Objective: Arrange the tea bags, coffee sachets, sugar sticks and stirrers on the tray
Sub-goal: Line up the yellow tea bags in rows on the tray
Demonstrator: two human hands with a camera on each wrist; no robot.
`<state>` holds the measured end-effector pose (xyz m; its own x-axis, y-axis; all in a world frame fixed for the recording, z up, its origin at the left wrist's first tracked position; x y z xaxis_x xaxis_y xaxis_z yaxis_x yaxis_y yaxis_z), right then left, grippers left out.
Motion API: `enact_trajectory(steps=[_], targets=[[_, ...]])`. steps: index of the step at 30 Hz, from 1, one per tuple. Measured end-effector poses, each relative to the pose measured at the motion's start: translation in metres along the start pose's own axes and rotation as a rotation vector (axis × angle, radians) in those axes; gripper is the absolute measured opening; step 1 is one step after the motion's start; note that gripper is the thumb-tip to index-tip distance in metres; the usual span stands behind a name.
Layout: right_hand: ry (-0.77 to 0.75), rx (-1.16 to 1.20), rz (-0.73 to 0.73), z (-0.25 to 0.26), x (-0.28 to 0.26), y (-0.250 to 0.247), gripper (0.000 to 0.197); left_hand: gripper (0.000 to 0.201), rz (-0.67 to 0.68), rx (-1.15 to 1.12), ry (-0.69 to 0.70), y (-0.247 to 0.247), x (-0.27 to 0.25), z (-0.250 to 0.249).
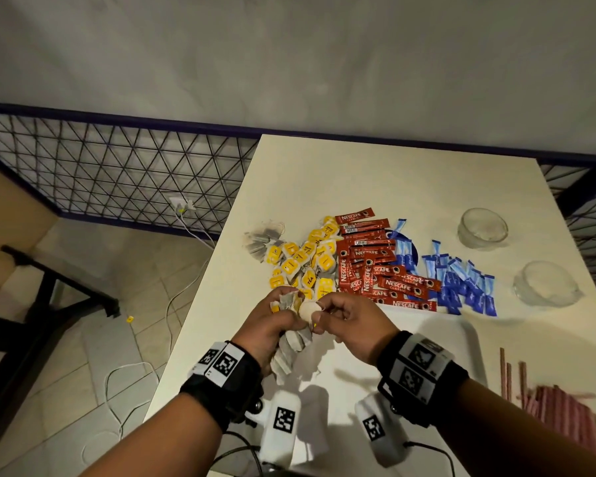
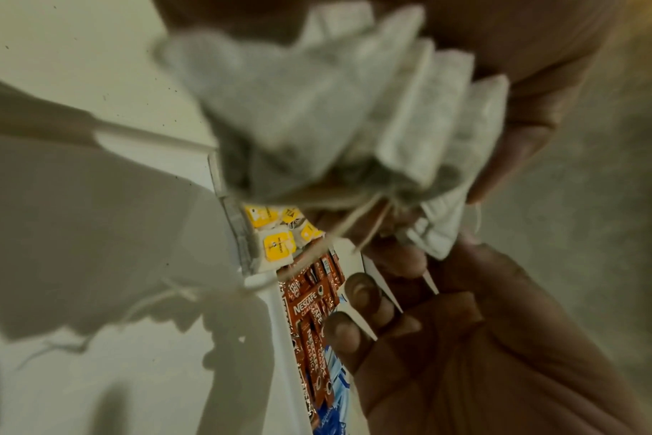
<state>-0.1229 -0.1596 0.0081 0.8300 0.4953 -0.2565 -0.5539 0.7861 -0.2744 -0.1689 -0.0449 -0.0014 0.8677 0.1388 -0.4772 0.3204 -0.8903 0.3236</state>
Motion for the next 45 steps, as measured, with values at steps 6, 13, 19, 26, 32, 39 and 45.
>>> enact_trajectory(steps=[6, 13, 19, 26, 32, 39, 45], targets=[[0.008, -0.020, -0.178, 0.000, 0.002, -0.027, 0.019, 0.039, -0.096, -0.038, -0.001, -0.018, -0.003, 0.003], [0.073, -0.171, -0.252, -0.010, 0.009, -0.031, 0.028, 0.033, 0.034, 0.567, 0.359, -0.008, -0.016, -0.018], [-0.003, -0.114, -0.229, 0.011, 0.010, -0.011, 0.023, 0.048, 0.157, 0.920, 0.438, 0.008, -0.016, -0.013], [0.079, 0.213, -0.231, 0.003, 0.012, -0.013, 0.005, 0.046, 0.101, 0.624, 0.262, -0.004, -0.018, -0.024], [0.072, 0.258, -0.259, -0.007, 0.016, -0.011, 0.015, 0.046, 0.098, 0.655, 0.261, -0.010, -0.013, -0.023], [0.289, 0.142, -0.342, -0.072, 0.021, -0.028, 0.015, 0.043, 0.013, 0.721, 0.077, -0.053, -0.003, 0.010], [0.429, -0.098, -0.434, -0.117, 0.023, -0.043, 0.012, 0.042, -0.032, 0.748, -0.008, -0.082, -0.009, 0.021]])
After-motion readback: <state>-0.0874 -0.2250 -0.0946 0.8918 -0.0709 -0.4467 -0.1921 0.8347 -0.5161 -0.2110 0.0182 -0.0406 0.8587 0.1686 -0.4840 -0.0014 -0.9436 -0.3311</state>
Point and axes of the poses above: each hand's wrist, its own x-axis towards the middle knuckle, its own y-axis out of the palm, z = x × y, the point moved 8 cm from there along x, towards the middle knuckle, and after that the axes turned 5 degrees about -z, right-handed, at the moved point
